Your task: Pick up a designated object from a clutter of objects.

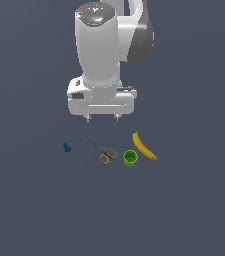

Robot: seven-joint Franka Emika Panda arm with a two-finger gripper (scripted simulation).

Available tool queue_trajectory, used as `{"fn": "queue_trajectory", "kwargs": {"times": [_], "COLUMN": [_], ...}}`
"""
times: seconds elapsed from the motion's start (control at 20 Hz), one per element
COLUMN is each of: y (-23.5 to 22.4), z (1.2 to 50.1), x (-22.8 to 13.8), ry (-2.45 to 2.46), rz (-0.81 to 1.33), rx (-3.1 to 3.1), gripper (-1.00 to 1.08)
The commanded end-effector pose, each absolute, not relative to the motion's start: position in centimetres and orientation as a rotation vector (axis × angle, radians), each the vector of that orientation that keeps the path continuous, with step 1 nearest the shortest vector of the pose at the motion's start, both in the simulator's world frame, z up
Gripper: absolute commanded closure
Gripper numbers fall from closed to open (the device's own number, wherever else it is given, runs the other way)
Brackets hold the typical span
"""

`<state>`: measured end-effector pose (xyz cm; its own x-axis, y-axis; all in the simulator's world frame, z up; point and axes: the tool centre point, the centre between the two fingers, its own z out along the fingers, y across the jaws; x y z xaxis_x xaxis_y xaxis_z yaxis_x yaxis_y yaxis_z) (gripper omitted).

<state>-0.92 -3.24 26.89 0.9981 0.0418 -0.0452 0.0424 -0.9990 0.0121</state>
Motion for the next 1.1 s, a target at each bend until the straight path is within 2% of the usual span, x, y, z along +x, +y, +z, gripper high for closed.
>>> {"fn": "queue_trajectory", "kwargs": {"times": [0.0,0.7,1.05], "y": [-3.4,-4.9,-5.4], "z": [25.2,12.7,8.3], "x": [-0.8,-2.1,-3.5], "ry": [0.126,0.597,0.775], "rz": [-0.066,-0.025,-0.009], "rx": [3.128,3.085,3.046], "gripper": [-0.92,-0.92,-0.92]}}
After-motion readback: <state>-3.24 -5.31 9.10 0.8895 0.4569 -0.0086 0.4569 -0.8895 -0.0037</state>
